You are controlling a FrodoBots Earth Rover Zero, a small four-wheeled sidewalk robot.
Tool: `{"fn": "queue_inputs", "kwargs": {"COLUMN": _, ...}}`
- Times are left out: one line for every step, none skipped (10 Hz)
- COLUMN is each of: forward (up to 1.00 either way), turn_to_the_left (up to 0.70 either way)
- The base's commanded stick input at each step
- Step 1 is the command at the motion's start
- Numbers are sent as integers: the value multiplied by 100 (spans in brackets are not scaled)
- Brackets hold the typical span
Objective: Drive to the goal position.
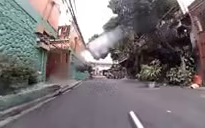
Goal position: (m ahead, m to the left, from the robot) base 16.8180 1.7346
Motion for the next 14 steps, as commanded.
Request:
{"fn": "queue_inputs", "kwargs": {"forward": 85, "turn_to_the_left": 0}}
{"fn": "queue_inputs", "kwargs": {"forward": 85, "turn_to_the_left": 0}}
{"fn": "queue_inputs", "kwargs": {"forward": 85, "turn_to_the_left": 0}}
{"fn": "queue_inputs", "kwargs": {"forward": 85, "turn_to_the_left": 0}}
{"fn": "queue_inputs", "kwargs": {"forward": 85, "turn_to_the_left": 0}}
{"fn": "queue_inputs", "kwargs": {"forward": 85, "turn_to_the_left": -2}}
{"fn": "queue_inputs", "kwargs": {"forward": 85, "turn_to_the_left": -20}}
{"fn": "queue_inputs", "kwargs": {"forward": 85, "turn_to_the_left": -27}}
{"fn": "queue_inputs", "kwargs": {"forward": 85, "turn_to_the_left": -29}}
{"fn": "queue_inputs", "kwargs": {"forward": 85, "turn_to_the_left": -29}}
{"fn": "queue_inputs", "kwargs": {"forward": 85, "turn_to_the_left": -28}}
{"fn": "queue_inputs", "kwargs": {"forward": 85, "turn_to_the_left": -15}}
{"fn": "queue_inputs", "kwargs": {"forward": 85, "turn_to_the_left": -1}}
{"fn": "queue_inputs", "kwargs": {"forward": 85, "turn_to_the_left": 0}}
